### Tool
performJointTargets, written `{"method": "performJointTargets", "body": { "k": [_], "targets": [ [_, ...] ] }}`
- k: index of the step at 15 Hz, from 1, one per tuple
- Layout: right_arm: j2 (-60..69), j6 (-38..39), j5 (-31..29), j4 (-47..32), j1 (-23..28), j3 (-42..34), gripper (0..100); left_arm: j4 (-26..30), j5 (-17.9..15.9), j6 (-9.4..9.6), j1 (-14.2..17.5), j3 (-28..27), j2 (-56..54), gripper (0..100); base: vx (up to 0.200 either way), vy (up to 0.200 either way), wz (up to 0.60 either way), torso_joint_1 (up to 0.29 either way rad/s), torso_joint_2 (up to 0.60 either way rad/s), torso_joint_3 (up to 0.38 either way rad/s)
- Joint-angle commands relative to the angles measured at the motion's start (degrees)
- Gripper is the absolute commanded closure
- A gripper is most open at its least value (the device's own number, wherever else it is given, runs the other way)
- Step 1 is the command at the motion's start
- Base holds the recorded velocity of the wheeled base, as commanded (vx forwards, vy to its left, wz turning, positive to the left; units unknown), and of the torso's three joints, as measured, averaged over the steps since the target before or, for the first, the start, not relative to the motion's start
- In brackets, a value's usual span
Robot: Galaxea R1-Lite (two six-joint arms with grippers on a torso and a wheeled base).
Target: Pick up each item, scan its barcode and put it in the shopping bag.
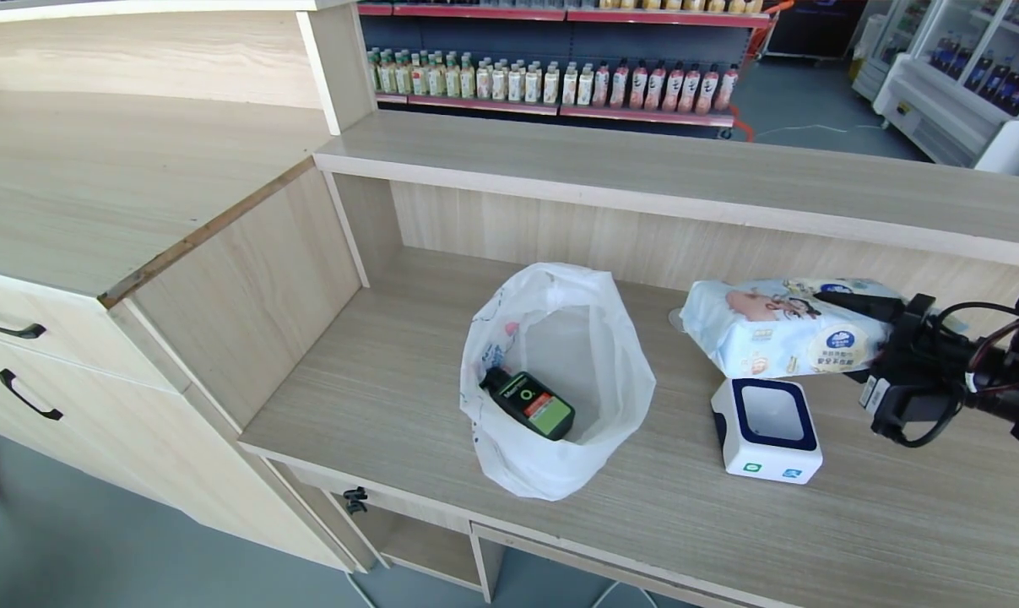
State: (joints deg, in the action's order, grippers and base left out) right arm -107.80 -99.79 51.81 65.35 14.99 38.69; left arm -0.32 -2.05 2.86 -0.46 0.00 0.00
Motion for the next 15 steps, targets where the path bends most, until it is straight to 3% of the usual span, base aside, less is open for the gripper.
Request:
{"method": "performJointTargets", "body": {
  "k": [1,6,11,15],
  "targets": [
    [-0.57,-1.46,1.45,0.04,0.47,0.15,100,-0.03,-0.06,0.04,0.02,0.00,0.00,0,0.000,0.000,0.00,0.000,0.00,0.000],
    [-2.50,-7.08,6.11,0.04,1.53,1.82,100,-0.03,-0.06,-0.05,0.02,0.00,0.00,0,0.000,0.000,0.00,0.000,0.00,0.000],
    [-6.02,-10.69,6.20,-0.05,4.25,3.06,100,-0.03,-0.06,0.04,0.02,0.00,0.00,0,0.000,0.000,0.00,0.000,0.00,0.000],
    [-9.01,-10.77,6.20,-0.05,3.64,5.34,100,-0.03,-0.06,-0.05,0.02,0.00,0.00,0,0.000,0.000,0.00,0.000,0.00,0.000]
  ]
}}
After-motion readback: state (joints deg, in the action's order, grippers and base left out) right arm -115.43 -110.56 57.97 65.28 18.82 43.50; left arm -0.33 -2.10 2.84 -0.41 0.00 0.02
